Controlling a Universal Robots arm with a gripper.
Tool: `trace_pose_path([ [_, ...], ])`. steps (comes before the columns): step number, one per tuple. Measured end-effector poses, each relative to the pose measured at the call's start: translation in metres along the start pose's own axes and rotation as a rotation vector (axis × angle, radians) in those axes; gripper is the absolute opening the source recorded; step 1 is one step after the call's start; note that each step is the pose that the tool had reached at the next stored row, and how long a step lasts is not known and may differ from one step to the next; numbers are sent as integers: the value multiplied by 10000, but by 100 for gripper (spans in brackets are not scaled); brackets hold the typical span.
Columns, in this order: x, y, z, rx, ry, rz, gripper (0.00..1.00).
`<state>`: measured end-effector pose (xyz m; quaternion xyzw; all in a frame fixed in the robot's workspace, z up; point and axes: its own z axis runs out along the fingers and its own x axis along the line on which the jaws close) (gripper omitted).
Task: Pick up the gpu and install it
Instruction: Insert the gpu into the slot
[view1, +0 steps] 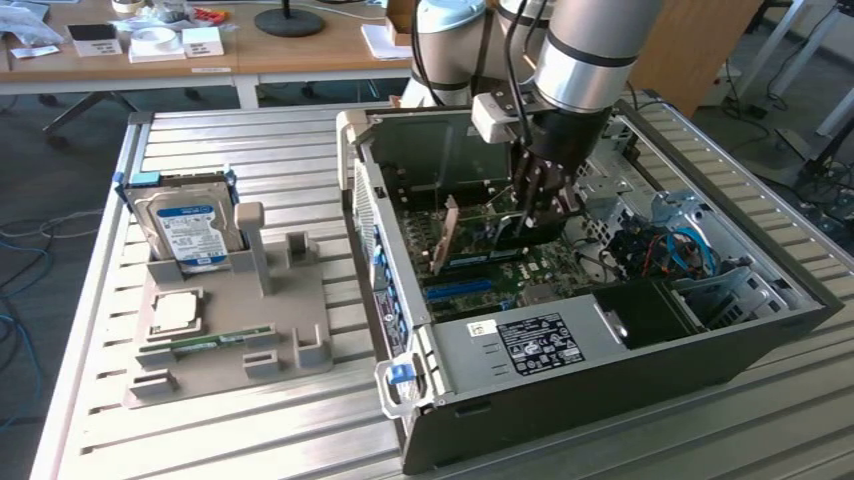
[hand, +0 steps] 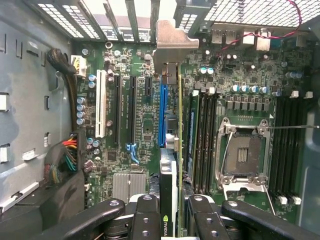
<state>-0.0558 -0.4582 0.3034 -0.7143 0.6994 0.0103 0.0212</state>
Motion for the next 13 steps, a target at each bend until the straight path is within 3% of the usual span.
trace_pose_path([
  [13, 4, 98, 131, 10, 2, -4, 27],
])
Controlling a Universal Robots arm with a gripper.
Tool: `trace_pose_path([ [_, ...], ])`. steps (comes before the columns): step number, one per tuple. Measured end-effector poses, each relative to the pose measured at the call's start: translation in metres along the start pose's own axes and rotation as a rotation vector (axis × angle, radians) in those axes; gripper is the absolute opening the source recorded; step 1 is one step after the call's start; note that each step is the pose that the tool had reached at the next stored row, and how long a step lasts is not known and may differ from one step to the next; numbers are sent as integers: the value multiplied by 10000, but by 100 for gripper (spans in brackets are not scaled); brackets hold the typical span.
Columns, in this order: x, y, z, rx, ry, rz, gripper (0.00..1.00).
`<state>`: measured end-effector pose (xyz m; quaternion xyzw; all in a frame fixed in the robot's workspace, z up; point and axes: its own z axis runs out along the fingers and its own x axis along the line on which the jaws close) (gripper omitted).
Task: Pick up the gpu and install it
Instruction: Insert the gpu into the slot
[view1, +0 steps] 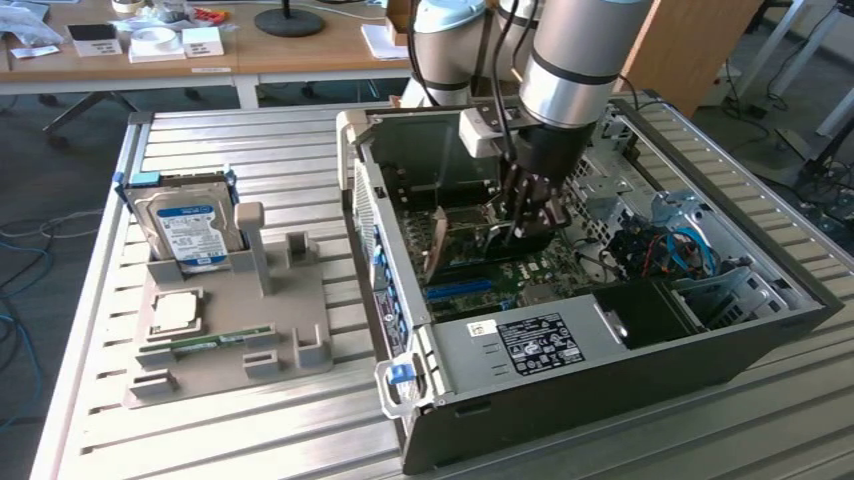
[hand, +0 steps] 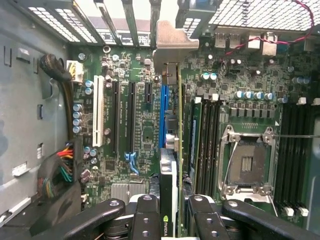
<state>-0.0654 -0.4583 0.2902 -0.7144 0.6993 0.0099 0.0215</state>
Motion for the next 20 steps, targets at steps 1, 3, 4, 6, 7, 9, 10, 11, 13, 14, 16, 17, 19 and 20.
trace_pose_path([
  [1, 0, 10, 8, 1, 1, 0, 27],
  [3, 0, 29, 25, 5, 0, 1, 27],
  [4, 1, 33, 29, 5, 1, 1, 27],
  [6, 1, 33, 28, 4, 3, -1, 27],
  [7, 1, 33, 29, 4, 2, -1, 27],
  [9, 1, 36, 30, 5, 1, 0, 27],
  [10, 0, 42, 40, 10, -4, 1, 27],
  [11, 1, 48, 51, 13, -2, 0, 27],
  [13, 2, 62, 76, 21, 1, -2, 27],
  [14, 2, 68, 87, 25, 1, -2, 27],
  [16, 3, 71, 93, 25, 3, -3, 27],
  [17, 3, 71, 93, 25, 3, -4, 27],
  [19, 2, 84, 94, 27, 1, -1, 27],
  [20, 2, 98, 95, 28, 0, -2, 27],
])
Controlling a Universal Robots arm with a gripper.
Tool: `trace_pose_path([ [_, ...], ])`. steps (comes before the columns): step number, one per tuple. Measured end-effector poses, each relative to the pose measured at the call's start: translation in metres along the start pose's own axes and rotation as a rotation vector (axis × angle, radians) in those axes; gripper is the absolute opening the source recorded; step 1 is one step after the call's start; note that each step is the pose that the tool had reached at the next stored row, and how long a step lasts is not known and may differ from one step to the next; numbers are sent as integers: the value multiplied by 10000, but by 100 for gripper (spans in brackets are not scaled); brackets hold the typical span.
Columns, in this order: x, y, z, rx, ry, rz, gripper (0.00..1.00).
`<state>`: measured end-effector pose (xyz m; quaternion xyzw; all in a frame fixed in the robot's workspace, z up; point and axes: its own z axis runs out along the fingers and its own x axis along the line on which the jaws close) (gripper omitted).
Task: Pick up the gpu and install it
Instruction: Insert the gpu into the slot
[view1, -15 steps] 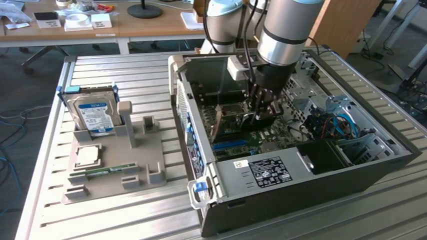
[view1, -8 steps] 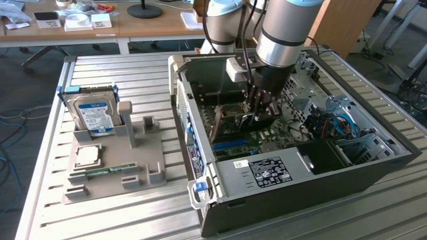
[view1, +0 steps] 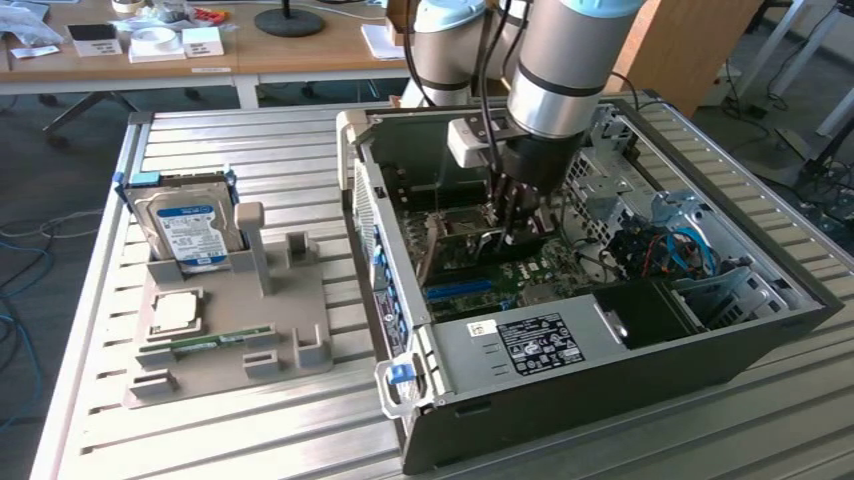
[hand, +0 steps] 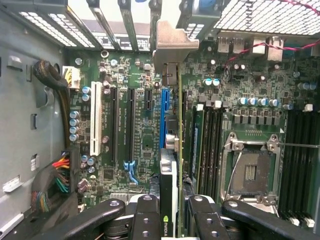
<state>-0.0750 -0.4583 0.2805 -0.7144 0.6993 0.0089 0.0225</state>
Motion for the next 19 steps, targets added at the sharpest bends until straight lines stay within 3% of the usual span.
trace_pose_path([
  [19, 1, 102, 72, 9, 1, -2, 27],
])
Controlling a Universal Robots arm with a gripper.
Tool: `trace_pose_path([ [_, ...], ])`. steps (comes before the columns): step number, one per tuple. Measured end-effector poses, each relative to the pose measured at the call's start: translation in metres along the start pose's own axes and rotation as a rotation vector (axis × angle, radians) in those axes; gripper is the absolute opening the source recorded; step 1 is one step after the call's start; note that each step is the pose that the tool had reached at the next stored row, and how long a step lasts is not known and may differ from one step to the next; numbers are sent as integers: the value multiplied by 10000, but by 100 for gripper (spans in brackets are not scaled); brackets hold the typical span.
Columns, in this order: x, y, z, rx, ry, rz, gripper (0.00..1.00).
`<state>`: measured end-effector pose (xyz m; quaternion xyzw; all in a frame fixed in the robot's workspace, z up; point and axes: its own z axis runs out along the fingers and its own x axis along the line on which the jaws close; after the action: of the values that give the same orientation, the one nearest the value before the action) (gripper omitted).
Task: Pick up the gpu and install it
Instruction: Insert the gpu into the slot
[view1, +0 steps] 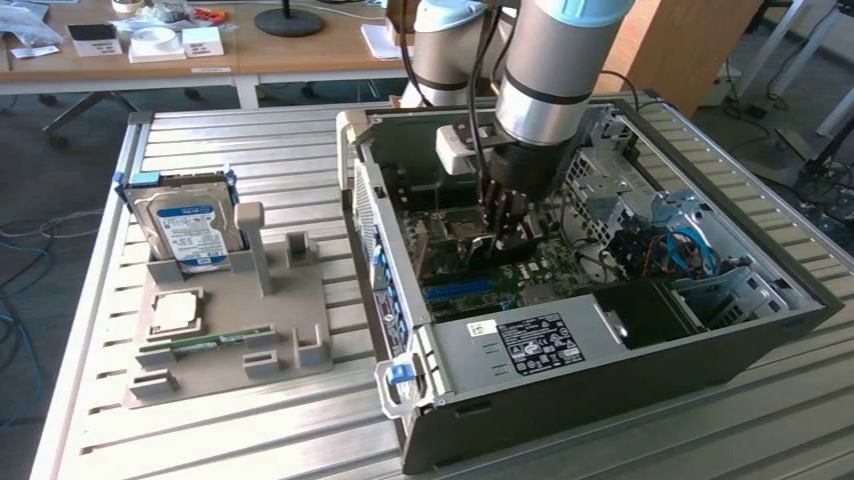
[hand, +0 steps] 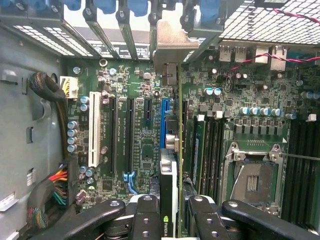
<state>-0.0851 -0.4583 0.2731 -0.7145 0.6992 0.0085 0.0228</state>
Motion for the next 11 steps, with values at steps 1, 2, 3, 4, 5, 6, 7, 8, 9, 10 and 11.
trace_pose_path([
  [1, 0, 4, 8, 3, 0, 2, 27],
  [2, 0, 8, 17, 7, 0, 2, 27],
  [3, 1, 14, 22, 8, 1, 2, 27],
  [4, 1, 17, 23, 8, 2, 2, 27],
  [5, 1, 18, 23, 8, 3, 0, 27],
  [6, 1, 19, 23, 8, 3, 0, 27],
  [7, 0, 25, 24, 9, 0, 2, 27],
  [8, 0, 32, 25, 9, -1, 2, 27],
  [9, 0, 41, 26, 10, 0, 1, 27],
  [10, 0, 51, 27, 10, 0, 2, 27],
  [11, 0, 58, 27, 10, 0, 2, 27],
])
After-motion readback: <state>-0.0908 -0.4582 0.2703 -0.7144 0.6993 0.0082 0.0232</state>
